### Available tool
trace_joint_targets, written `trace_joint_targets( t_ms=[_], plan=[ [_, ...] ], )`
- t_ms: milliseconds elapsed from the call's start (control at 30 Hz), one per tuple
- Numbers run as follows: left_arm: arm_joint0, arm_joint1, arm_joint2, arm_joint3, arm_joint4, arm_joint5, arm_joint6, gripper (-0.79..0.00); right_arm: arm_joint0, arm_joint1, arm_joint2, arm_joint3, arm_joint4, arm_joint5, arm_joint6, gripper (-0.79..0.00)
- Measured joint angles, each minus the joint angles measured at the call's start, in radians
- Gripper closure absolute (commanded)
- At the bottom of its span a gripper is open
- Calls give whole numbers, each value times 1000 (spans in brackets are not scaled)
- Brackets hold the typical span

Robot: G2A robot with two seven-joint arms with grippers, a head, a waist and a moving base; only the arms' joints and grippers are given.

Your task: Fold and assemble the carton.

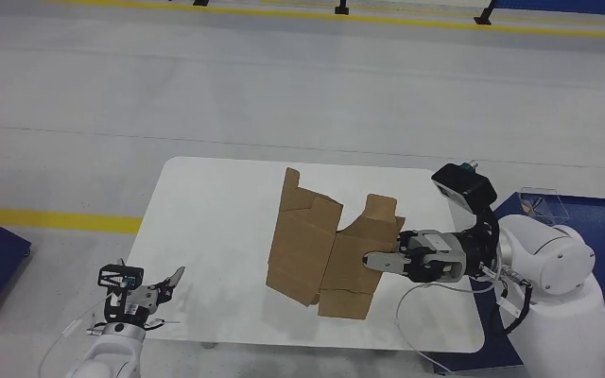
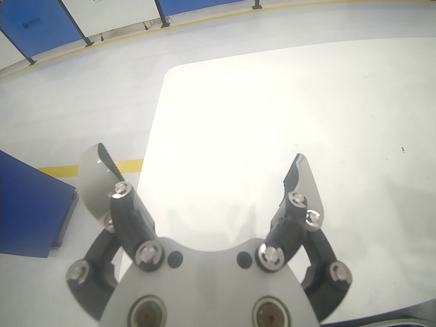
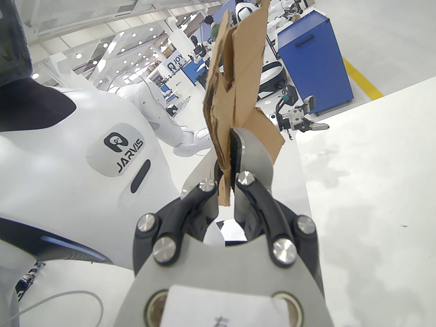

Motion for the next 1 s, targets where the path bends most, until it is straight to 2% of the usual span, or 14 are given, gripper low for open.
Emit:
trace_joint_targets(
  t_ms=[567,600,733,867,1000],
  plan=[
    [0,0,0,0,0,0,0,-785,-12,-2,-11,5,30,19,-19,0],
    [0,0,0,0,0,0,0,-785,-17,-4,-16,15,69,34,-25,0],
    [0,0,0,0,0,0,0,-785,-15,-10,-23,89,423,127,22,0],
    [0,0,0,0,0,0,0,-785,-13,-26,-98,178,814,295,60,0],
    [0,0,0,0,0,0,0,-785,-5,-45,-215,245,1061,495,39,0]
  ],
)
